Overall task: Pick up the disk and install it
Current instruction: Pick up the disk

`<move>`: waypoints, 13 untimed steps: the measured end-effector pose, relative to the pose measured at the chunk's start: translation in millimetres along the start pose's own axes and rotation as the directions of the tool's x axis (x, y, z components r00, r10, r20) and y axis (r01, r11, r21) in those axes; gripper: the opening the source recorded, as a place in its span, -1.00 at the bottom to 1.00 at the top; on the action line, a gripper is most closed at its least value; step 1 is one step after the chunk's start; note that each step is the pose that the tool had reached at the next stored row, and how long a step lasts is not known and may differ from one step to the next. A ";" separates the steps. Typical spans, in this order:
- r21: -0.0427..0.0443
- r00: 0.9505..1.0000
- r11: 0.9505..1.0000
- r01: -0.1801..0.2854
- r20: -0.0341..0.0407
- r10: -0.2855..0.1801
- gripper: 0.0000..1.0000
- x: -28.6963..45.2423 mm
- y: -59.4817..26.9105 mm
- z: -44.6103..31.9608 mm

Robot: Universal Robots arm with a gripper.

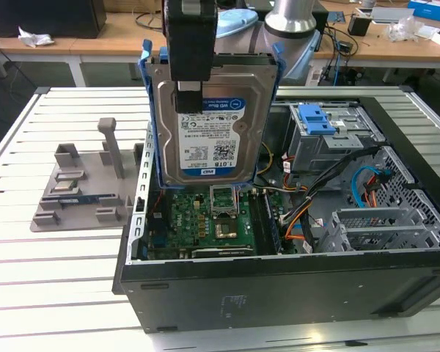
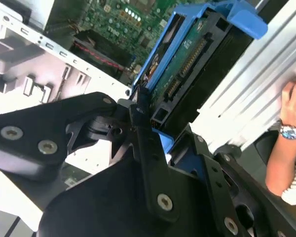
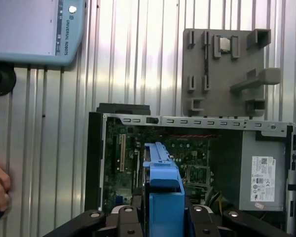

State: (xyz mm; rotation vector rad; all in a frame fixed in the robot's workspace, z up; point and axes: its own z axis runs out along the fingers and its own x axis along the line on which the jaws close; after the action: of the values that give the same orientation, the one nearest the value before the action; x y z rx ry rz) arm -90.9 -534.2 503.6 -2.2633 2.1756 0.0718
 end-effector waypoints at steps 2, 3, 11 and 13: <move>-0.001 1.000 1.000 0.000 0.000 0.000 -0.26 0.8 -8.0 0.0; -0.002 1.000 1.000 0.000 0.000 0.000 -0.26 1.2 -14.2 0.1; -0.004 1.000 1.000 0.000 0.000 0.000 -0.26 3.2 -52.0 0.0; -0.005 1.000 1.000 0.000 0.000 0.000 -0.26 4.0 -70.2 -0.4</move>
State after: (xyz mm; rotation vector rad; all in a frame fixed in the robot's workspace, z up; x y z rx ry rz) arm -20.6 -535.3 501.7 -2.2659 2.1781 0.0773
